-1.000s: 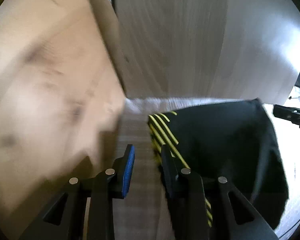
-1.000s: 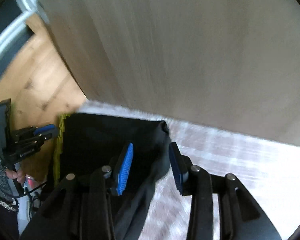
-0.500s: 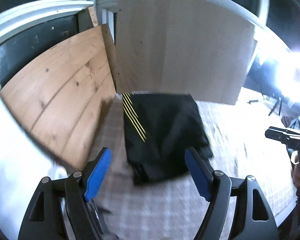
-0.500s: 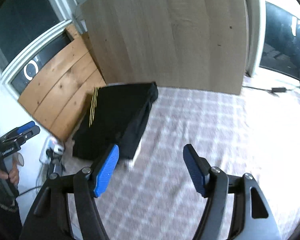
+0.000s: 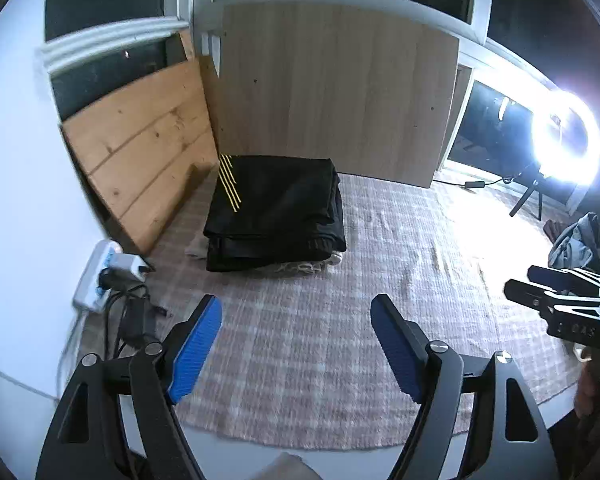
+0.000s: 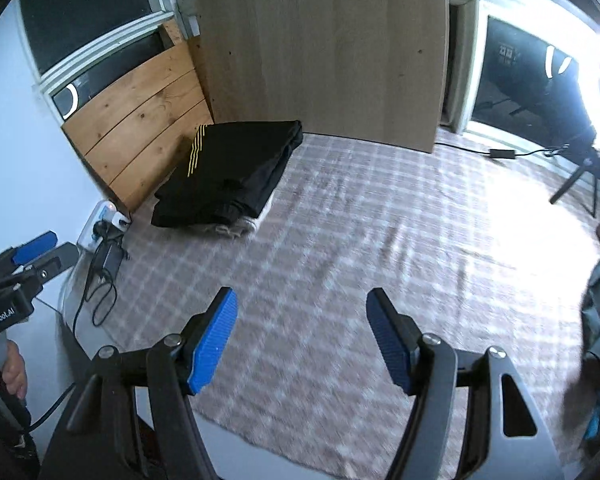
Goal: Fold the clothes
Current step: 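Open both grippers and withdraw them from the folded jacket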
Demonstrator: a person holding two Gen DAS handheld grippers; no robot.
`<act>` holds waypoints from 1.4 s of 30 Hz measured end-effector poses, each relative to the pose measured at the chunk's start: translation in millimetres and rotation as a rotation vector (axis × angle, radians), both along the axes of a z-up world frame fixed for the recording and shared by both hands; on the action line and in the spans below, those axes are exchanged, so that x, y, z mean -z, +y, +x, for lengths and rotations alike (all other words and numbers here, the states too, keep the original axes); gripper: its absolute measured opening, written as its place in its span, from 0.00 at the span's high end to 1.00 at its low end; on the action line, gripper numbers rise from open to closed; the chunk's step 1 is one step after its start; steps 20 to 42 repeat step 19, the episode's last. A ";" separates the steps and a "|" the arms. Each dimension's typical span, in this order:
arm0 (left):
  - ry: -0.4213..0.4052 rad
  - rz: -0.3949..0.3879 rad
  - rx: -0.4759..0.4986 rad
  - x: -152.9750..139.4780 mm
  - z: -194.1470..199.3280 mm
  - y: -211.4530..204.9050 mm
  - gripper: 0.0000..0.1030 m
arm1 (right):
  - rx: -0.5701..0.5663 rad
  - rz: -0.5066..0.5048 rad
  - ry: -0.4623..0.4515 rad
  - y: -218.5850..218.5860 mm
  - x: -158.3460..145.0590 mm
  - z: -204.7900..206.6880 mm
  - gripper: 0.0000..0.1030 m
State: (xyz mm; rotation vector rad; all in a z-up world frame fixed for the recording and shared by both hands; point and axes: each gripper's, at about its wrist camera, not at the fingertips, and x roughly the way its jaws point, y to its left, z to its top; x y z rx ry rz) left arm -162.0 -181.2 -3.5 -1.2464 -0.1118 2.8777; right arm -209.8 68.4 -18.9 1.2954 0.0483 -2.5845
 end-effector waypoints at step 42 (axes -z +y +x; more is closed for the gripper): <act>0.016 -0.072 -0.078 -6.8 61.0 57.8 0.25 | -0.008 0.115 0.094 53.4 -17.8 76.8 0.36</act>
